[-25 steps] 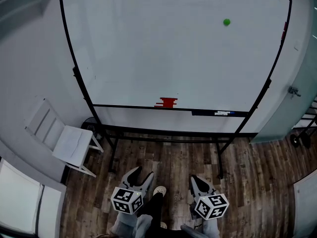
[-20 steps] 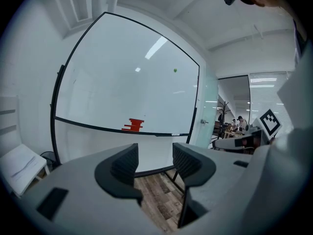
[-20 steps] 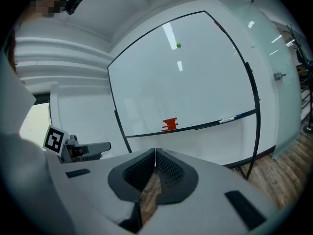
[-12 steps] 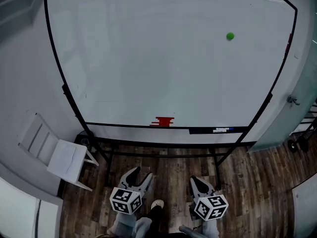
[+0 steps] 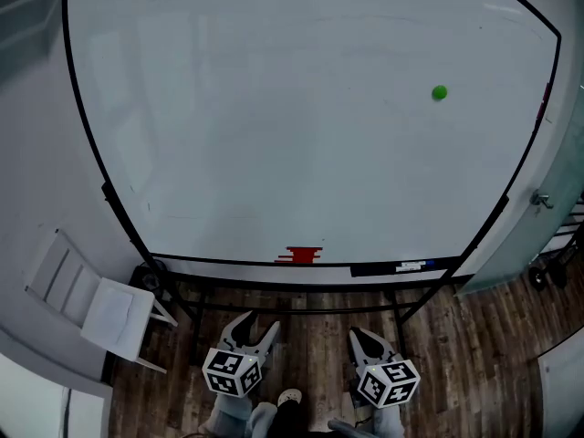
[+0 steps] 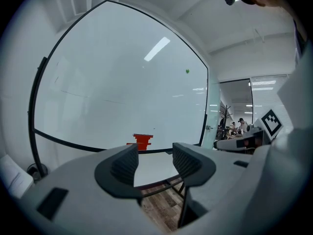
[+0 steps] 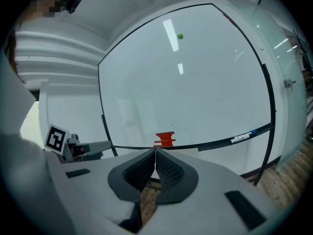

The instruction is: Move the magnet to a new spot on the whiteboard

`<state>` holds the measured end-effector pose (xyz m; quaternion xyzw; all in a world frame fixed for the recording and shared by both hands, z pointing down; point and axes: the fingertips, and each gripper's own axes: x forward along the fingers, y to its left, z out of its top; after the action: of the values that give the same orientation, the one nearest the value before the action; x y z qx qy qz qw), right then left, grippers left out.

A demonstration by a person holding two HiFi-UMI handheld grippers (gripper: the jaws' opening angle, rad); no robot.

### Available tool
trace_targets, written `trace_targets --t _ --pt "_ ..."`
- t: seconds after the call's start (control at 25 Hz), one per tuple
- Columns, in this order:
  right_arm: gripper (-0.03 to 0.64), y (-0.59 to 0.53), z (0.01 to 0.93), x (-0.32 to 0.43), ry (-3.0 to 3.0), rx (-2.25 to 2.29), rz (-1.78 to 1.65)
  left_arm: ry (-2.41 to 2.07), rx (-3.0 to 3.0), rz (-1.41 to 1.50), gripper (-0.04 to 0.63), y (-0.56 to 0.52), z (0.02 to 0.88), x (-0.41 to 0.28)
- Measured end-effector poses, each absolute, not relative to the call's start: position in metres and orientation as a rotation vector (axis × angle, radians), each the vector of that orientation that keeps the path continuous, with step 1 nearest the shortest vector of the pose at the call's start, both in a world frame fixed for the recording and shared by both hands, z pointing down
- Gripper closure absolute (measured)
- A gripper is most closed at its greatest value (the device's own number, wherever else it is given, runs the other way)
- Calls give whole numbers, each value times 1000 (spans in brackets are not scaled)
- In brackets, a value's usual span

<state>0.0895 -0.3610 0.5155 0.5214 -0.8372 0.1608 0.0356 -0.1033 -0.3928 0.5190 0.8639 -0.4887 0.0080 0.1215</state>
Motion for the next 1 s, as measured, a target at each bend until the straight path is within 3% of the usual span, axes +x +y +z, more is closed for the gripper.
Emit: trace_targets --t 1.0 --pt "588 -484 517 78 -2567 1644 438 -1393 2587 -23 374 -516 512 -116"
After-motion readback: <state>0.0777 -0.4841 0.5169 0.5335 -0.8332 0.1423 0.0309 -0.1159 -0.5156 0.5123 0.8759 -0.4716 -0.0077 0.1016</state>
